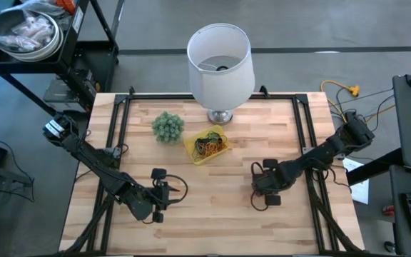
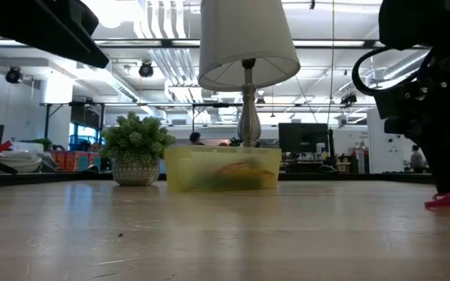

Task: Pick and place rubber bands into bin
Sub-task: Put the red rubber band into the yellow bin

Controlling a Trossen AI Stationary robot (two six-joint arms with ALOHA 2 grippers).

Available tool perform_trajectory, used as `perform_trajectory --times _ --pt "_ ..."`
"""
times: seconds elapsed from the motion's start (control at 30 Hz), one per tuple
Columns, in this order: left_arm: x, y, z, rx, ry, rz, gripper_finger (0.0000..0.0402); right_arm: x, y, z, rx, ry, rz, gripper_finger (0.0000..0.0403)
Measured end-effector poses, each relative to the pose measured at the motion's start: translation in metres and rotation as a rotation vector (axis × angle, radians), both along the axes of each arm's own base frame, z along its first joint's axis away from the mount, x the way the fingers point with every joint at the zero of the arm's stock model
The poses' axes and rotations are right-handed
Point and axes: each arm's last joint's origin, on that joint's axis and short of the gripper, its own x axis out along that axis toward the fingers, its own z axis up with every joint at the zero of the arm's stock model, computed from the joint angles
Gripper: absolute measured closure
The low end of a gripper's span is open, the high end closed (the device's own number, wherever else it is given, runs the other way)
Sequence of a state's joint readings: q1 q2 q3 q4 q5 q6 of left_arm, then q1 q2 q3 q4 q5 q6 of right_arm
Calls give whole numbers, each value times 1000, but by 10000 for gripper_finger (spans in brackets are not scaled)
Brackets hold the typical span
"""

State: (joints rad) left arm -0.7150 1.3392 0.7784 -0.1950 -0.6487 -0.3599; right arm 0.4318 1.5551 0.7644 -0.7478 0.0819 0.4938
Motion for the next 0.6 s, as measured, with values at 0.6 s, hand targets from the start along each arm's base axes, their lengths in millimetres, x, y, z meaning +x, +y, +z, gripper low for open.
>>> perform_trajectory --times 0.6 --pt "1 -1 -2 4 5 0 269 1 -2 -8 52 -43 -12 297"
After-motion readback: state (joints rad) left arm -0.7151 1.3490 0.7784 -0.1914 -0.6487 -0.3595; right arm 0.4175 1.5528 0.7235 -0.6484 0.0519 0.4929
